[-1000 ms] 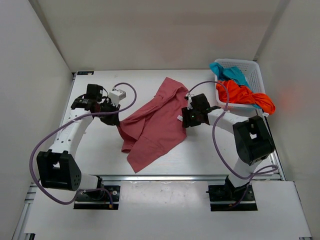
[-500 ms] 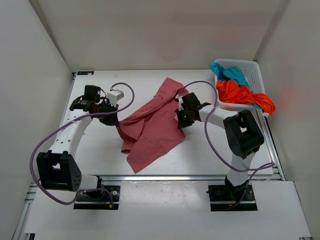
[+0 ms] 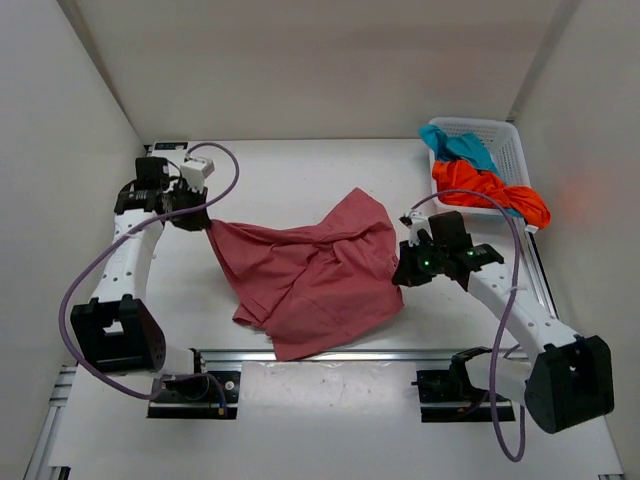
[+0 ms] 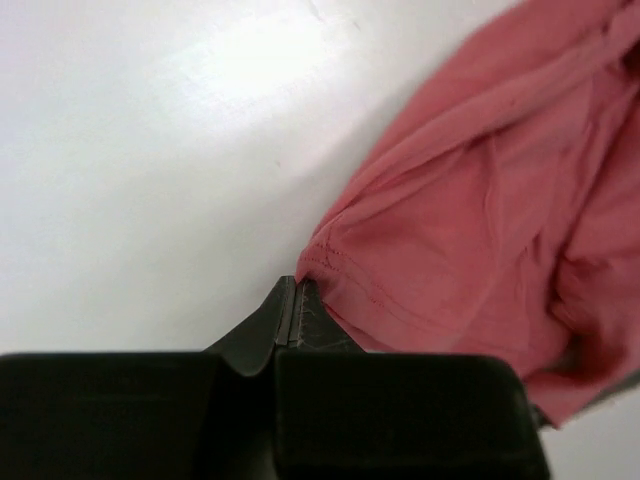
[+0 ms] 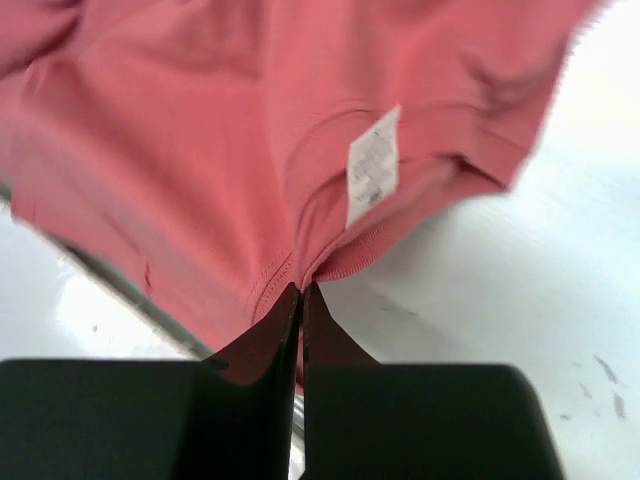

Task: Fold and stack the t-shirts
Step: Flatten out the tshirt

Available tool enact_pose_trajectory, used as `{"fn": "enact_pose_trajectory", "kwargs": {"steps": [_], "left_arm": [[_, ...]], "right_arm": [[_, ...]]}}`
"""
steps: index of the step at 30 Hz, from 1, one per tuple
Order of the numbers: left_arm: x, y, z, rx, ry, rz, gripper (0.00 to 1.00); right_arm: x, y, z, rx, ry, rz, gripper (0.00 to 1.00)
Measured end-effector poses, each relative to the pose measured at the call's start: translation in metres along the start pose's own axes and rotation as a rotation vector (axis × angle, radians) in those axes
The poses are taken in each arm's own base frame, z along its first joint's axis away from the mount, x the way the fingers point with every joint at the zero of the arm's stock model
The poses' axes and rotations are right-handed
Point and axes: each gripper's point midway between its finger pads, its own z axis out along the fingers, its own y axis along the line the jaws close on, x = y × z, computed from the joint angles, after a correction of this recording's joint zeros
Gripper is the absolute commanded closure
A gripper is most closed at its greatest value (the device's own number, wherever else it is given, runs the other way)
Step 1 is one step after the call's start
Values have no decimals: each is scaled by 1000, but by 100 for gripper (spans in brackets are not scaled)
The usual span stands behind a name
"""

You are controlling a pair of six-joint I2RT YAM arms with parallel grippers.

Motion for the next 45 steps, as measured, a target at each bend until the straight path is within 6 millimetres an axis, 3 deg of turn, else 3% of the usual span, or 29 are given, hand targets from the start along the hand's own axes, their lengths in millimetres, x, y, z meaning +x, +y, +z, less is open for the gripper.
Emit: {"fn": "enact_pose_trajectory", "kwargs": {"steps": [2,6,8,11,13,15,17,19,20,22,24,28,30,33,36,40,45], "left_arm": [[-21,12,1,-38,-39,8,100],[-80,44,11,-122,-146,20,100],[-106,63,18,-164,-186,17,98],[-132,88,30,-223,-214,10,87],[-140,100,38,-254,-212,5,61],[-147,107,43,-273,-204,-4,50],[-153,111,43,-287,-208,-10,46],[-152,108,37,-289,-205,-4,44],[-150,104,32,-287,-204,10,44],[-130,85,22,-285,-176,77,45],[-99,47,16,-250,-119,183,48],[-19,-73,21,-26,10,487,51],[32,-108,26,92,109,584,51],[104,-117,33,174,298,625,50],[154,-121,33,226,437,669,49],[177,-132,31,272,495,750,47],[182,-138,32,293,499,800,47]], "right_arm": [[-1,-10,-2,20,-10,29,100],[-6,-26,19,45,70,41,100],[-21,-42,29,76,88,46,100],[-64,-73,38,159,57,49,96],[-103,-90,39,216,18,32,81],[-144,-99,40,263,-46,-2,67],[-173,-98,37,292,-106,-32,46],[-183,-91,32,312,-133,-65,15],[-182,-86,30,319,-137,-71,13],[-168,-76,26,338,-123,-104,11],[-144,-64,21,344,-98,-128,14],[-99,-44,5,321,-64,-106,19],[-79,-44,-1,331,-52,-72,19],[-39,-43,1,337,18,-12,21],[6,-43,11,337,125,53,22],[58,-43,16,341,226,155,25],[92,-38,14,334,255,242,24]]}}
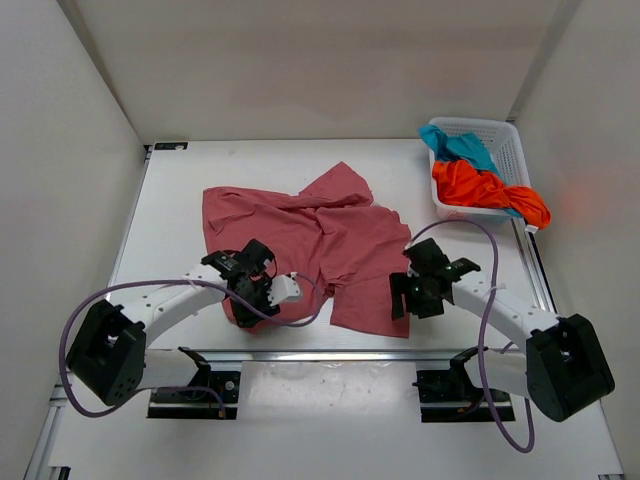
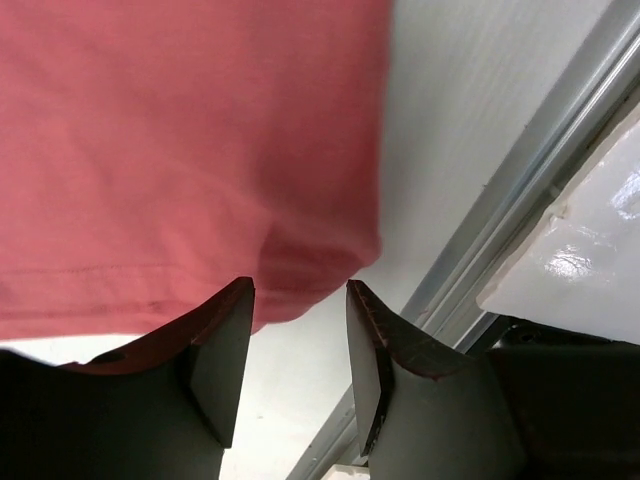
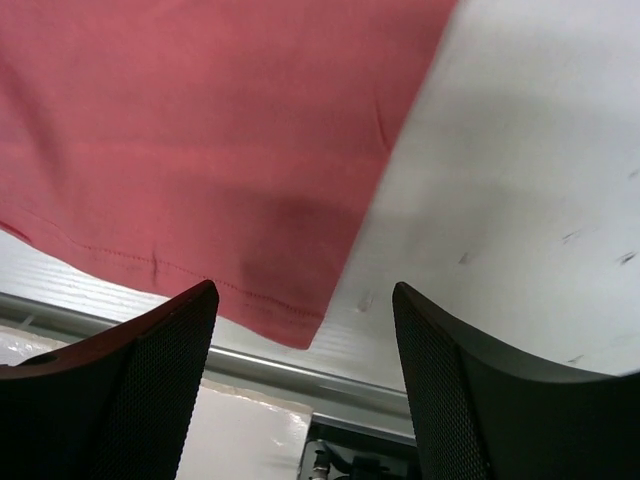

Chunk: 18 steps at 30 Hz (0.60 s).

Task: Fold and stack the t-shirts
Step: Flatten out the tshirt

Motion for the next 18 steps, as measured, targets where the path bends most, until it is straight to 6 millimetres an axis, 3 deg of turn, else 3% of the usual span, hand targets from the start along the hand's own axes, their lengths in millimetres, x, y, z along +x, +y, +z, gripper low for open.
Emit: {"fn": "enact_pose_trajectory", "kwargs": {"steps": [2,6,11,14,15,18], "left_arm": [[3,-5,6,5,12,21,50],[24,-11,23,-4,72,21,70],[32,10,28,-110,95,-22,96],[34,27,27,-170,87,-67,100],[34,32,27,-182,84,-86,100],[37,47,24,-210,73,-164,100]], "right_arm": [[10,1,3,-5,15,24,25],[22,2,7,-22,35,69,30],[19,5,11,-42,8,78,61],[16,8,15,-73,11,86,94],[16,9,17,-84,15,87,100],[13,11,19,-109,31,83,100]]}}
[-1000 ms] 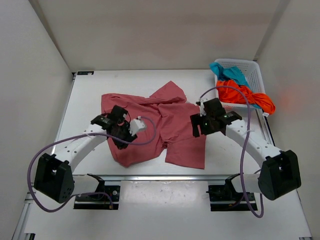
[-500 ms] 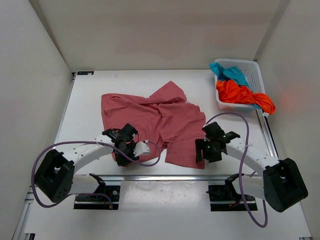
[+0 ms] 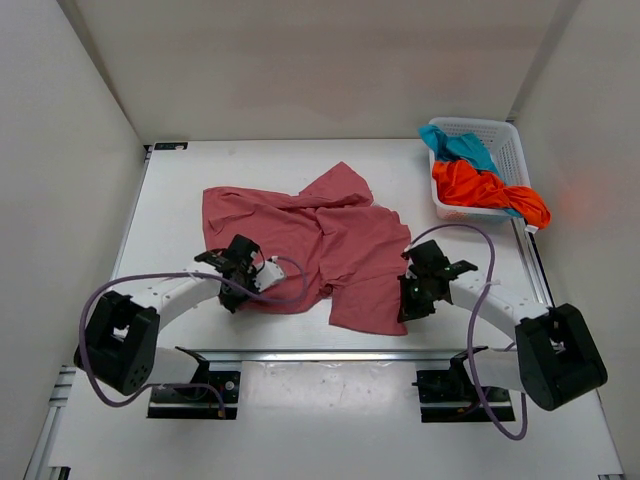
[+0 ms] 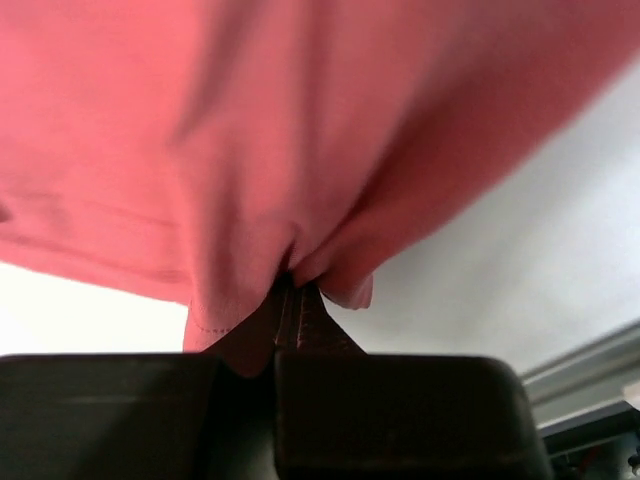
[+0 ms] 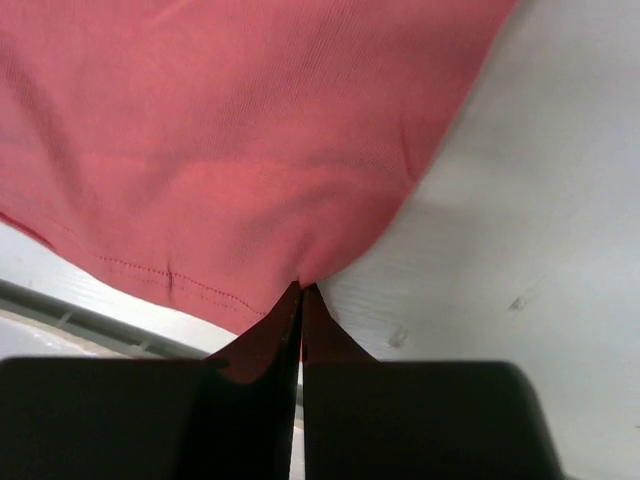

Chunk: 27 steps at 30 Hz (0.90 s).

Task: Fold and stack the t-shirts
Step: Flatten out the tshirt

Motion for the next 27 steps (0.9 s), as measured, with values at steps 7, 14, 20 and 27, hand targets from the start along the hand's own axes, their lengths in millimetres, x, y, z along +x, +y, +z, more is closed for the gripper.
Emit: {"fn": "enact_pose_trajectory", "kwargs": {"steps": [7,14,20,27], "left_arm": [[-26,91,-26,-117,-67,-220,100],[-84,237,-127,-421,-310,-321,100],[-74,203,-135,-451,-309,-222,100],[-8,82,-59,-128,-71,-157,100]], "right_arm": [[-88,3,-15,26,-106,-87,100],[-260,36,-95,61,-489,-248,100],[-202,29,-91,75,-420,-270,100],[-42,7,-46,8,-37,-141,91]]}}
